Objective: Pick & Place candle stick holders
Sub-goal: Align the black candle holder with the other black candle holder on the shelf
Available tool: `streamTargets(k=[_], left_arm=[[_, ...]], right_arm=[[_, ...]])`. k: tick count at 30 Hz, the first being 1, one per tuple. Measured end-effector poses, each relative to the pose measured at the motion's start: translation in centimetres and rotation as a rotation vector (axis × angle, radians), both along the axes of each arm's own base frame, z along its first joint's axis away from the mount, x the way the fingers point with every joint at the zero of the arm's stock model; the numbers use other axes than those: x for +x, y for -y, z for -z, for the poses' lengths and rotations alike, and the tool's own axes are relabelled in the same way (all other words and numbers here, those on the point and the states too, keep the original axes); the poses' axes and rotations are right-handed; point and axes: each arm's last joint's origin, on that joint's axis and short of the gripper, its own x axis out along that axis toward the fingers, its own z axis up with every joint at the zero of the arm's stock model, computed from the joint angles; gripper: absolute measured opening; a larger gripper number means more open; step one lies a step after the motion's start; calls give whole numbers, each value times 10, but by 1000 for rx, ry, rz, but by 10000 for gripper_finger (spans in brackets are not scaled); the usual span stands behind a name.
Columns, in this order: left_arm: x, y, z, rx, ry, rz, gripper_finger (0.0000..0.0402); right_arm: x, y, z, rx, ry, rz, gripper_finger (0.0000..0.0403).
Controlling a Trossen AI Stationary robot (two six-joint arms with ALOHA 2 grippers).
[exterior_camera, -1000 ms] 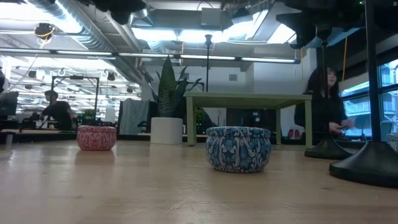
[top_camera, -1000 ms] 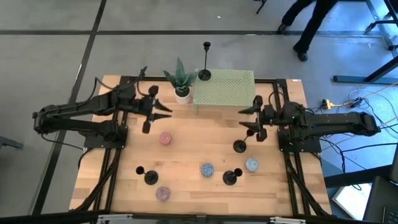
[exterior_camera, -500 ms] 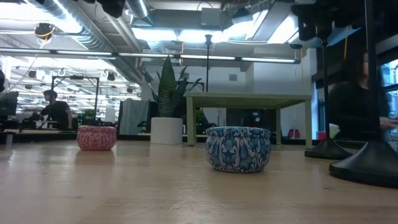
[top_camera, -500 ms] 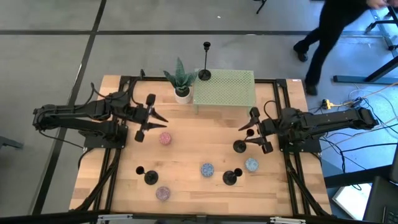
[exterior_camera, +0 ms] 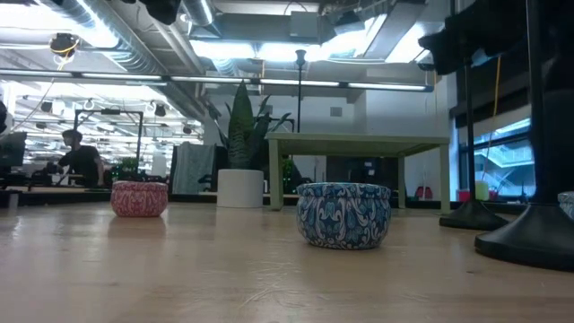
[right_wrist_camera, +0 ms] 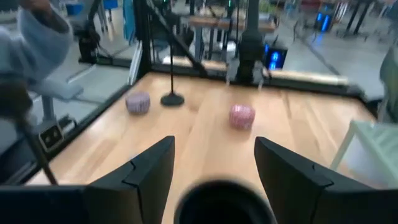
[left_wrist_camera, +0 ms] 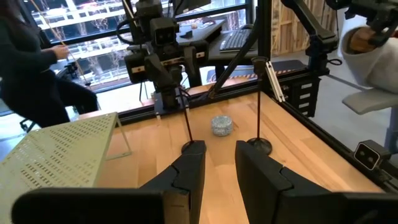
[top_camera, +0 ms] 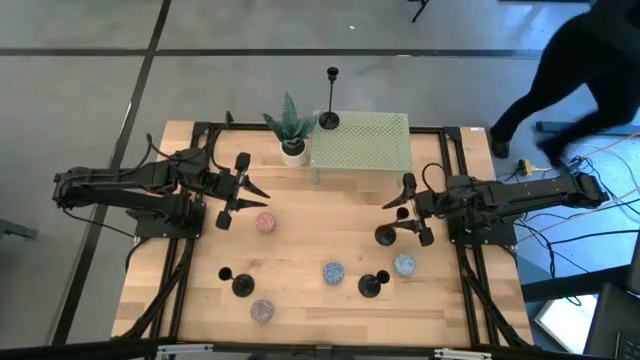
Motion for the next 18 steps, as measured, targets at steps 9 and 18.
streamTargets(k=[9, 18], left_arm=[[0, 0, 0, 0, -1, 0, 84], [0, 0, 0, 0, -2, 0, 84]], right_arm=[[-2, -1, 7, 20, -83, -19, 221], [-4, -1, 13, 24, -150, -43, 132]])
